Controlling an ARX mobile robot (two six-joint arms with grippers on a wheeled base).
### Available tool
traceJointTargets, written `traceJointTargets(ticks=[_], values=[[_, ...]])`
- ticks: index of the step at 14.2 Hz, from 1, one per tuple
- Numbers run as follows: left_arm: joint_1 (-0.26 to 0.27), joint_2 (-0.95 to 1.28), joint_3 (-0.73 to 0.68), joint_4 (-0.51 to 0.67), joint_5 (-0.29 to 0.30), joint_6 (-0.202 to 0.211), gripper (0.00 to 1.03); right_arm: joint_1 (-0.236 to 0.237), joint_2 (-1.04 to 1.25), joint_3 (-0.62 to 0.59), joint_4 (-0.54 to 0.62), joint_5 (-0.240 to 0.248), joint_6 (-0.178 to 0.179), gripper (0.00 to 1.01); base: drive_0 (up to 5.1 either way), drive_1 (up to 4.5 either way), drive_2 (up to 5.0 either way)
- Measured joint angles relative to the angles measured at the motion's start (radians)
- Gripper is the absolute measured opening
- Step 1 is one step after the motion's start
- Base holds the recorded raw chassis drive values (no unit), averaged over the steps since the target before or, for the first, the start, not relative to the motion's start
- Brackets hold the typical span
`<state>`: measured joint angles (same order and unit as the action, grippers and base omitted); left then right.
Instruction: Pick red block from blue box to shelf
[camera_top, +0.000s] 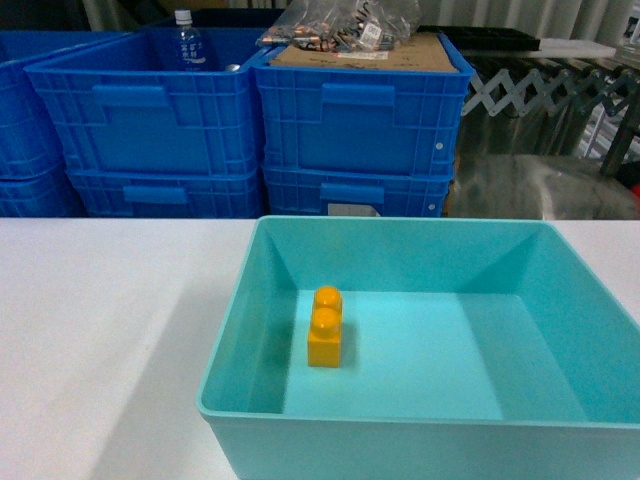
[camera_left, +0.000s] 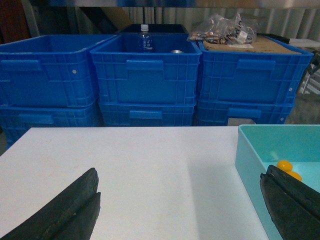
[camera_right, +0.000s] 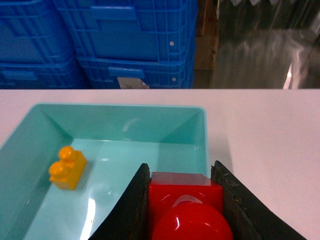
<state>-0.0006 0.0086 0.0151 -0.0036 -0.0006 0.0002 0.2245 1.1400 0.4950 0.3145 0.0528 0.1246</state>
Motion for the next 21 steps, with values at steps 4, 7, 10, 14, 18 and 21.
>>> traceJointTargets(ticks=[4, 7, 10, 14, 18, 21], values=[[0.000, 0.000, 0.000, 0.000, 0.000, 0.000, 0.98, 0.022, -0.534, -0.283, 0.103, 0.179, -0.118, 0.29, 0.0, 0.00, 0.0], [0.000, 0.000, 0.000, 0.000, 0.000, 0.000, 0.98, -0.052, -0.620, -0.372, 0.061, 0.120, -0.118, 0.29, 0.0, 0.00, 0.0], [0.000, 0.000, 0.000, 0.000, 0.000, 0.000, 0.98, -0.112, -0.714, -0.407, 0.027, 0.065, -0.118, 0.29, 0.0, 0.00, 0.0], [0.000, 0.000, 0.000, 0.000, 0.000, 0.000, 0.98, -0.224, -0.813, -0.443, -0.037, -0.053, -0.119, 0.29, 0.0, 0.00, 0.0], [0.000, 0.000, 0.000, 0.000, 0.000, 0.000, 0.98, -0.225, -0.890, -0.483, -0.072, -0.053, -0.119, 0.29, 0.0, 0.00, 0.0], [0.000, 0.000, 0.000, 0.000, 0.000, 0.000, 0.98, -0.225, -0.945, -0.483, -0.119, -0.053, -0.119, 0.29, 0.0, 0.00, 0.0]])
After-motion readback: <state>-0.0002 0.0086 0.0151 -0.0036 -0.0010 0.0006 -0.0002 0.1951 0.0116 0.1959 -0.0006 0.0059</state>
